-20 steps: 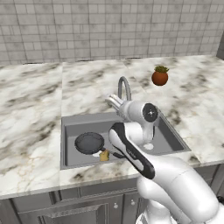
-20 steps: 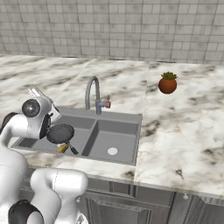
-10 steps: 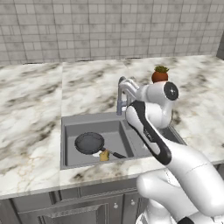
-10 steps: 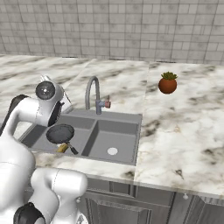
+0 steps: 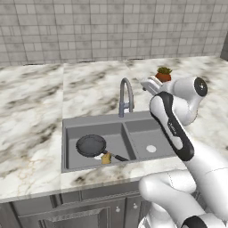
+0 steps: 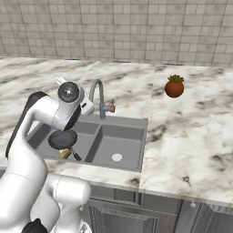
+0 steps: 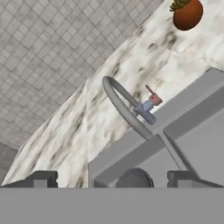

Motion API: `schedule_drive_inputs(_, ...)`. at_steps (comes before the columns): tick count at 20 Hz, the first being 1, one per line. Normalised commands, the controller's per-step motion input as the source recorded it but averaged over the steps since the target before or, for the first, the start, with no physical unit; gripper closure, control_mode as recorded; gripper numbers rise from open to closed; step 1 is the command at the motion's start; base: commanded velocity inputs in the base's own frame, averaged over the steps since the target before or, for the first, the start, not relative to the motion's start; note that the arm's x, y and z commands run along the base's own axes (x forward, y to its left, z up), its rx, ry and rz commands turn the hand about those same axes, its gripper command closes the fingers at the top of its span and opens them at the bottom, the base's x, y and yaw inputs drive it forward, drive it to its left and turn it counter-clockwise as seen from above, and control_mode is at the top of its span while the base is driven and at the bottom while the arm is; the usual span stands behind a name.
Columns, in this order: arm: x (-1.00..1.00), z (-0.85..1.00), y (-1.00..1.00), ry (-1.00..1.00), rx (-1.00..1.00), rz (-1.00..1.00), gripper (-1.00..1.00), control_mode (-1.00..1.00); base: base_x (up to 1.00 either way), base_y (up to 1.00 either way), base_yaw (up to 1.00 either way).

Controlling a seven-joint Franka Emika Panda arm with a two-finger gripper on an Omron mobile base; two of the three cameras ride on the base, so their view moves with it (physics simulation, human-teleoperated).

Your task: Pick the pan and sponge and place them into the sink. Then turn on the water.

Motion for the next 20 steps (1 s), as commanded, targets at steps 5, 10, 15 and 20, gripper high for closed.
schedule_drive_inputs(5, 0.0, 0.0, -0.49, -0.05, -0.09, 0.16, -1.0, -1.0, 0.0, 0.0, 0.0)
schedule_drive_inputs(10, 0.0, -0.06, -0.3, -0.03, -0.13, 0.21, -1.0, -1.0, 0.0, 0.0, 0.0)
schedule_drive_inputs(15, 0.0, -0.03, -0.25, -0.06, -0.18, 0.22, -1.0, -1.0, 0.0, 0.0, 0.0)
schedule_drive_inputs(20, 0.0, -0.15, -0.04, -0.06, -0.23, 0.2, -1.0, -1.0, 0.0, 0.0, 0.0)
